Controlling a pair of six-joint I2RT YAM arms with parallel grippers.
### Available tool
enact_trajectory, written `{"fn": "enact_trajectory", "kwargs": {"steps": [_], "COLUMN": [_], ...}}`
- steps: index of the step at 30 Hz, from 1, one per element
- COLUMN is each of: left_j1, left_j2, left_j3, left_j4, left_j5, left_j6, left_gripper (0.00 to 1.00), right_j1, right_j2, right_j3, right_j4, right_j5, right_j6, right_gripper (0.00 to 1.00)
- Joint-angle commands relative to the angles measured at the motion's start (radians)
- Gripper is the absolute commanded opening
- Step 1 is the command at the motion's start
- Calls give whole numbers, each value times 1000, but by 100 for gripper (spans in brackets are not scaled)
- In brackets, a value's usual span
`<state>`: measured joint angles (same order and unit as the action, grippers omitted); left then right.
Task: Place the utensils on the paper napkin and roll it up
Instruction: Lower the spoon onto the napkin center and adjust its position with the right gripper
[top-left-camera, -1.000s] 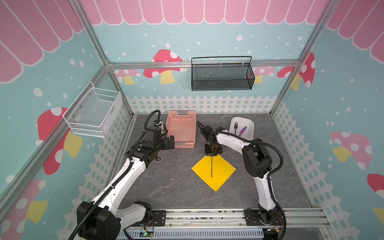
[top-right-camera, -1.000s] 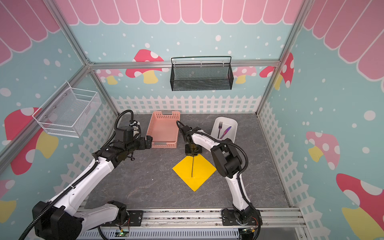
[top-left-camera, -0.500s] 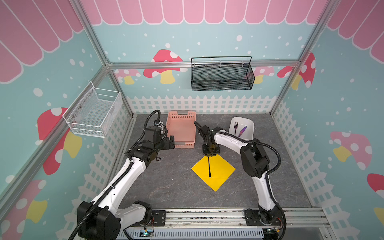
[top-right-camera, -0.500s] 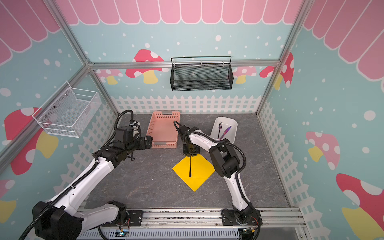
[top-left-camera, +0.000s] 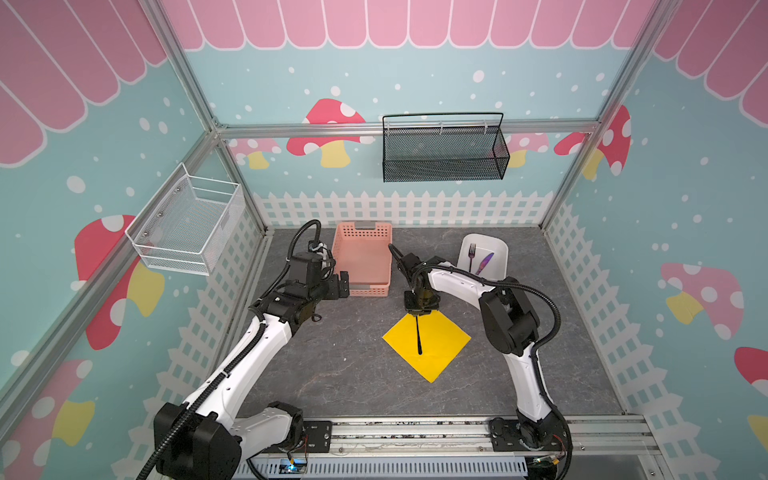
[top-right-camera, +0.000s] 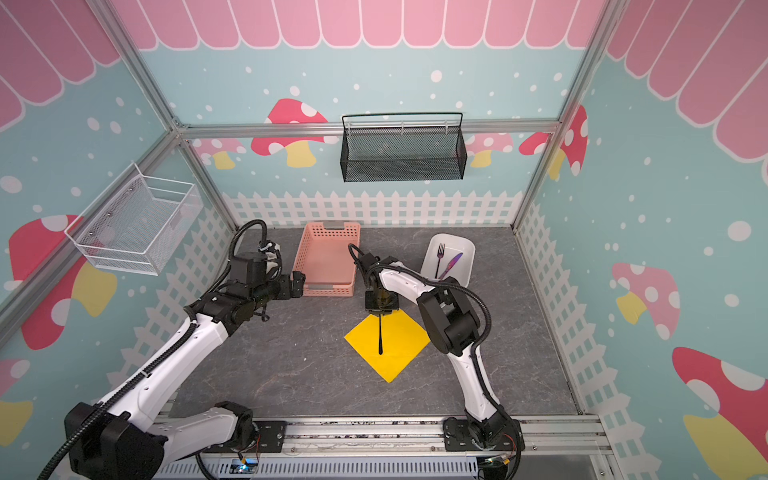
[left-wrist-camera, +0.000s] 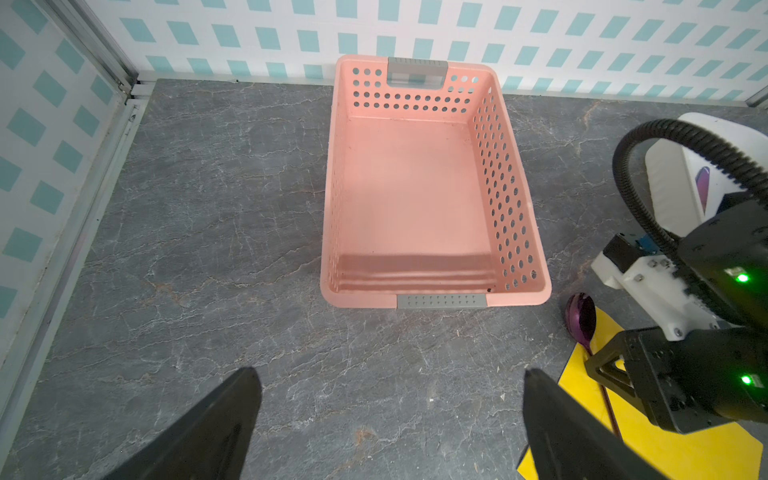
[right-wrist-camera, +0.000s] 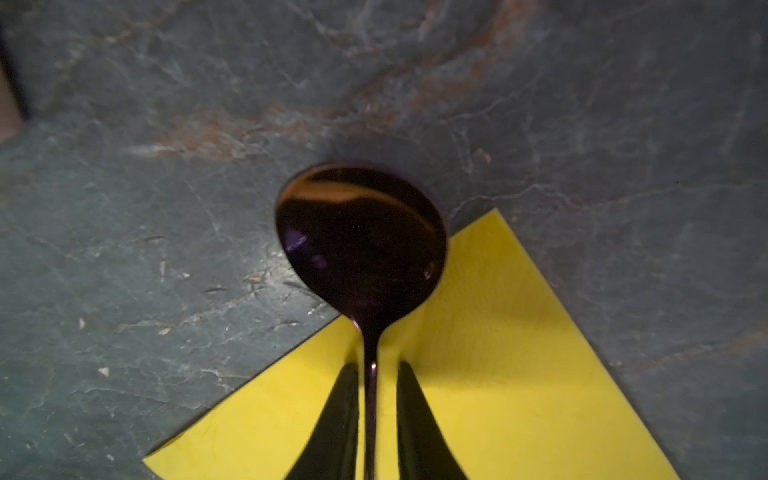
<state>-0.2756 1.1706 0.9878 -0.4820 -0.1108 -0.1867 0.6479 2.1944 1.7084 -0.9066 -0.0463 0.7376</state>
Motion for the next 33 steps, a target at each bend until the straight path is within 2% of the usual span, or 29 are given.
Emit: {"fn": "enact_trajectory", "kwargs": {"steps": [1, 12, 33], "left_j1": [4, 5, 5], "left_j2": [1, 4, 9], "left_j3": [-2, -1, 0], "left_j4": [-4, -4, -4], "left_j5": [9, 16, 25], "left_j6": [1, -2, -5], "left_gripper": [100, 100, 100], "right_j1": [-5, -7, -6], "right_j2": [-7, -27, -90], "right_j3": [-24, -35, -80], "right_j4": [13, 18, 27], "right_j5": [-9, -11, -22], "right_j6": [9, 14, 39], "right_gripper": [17, 8, 6]}}
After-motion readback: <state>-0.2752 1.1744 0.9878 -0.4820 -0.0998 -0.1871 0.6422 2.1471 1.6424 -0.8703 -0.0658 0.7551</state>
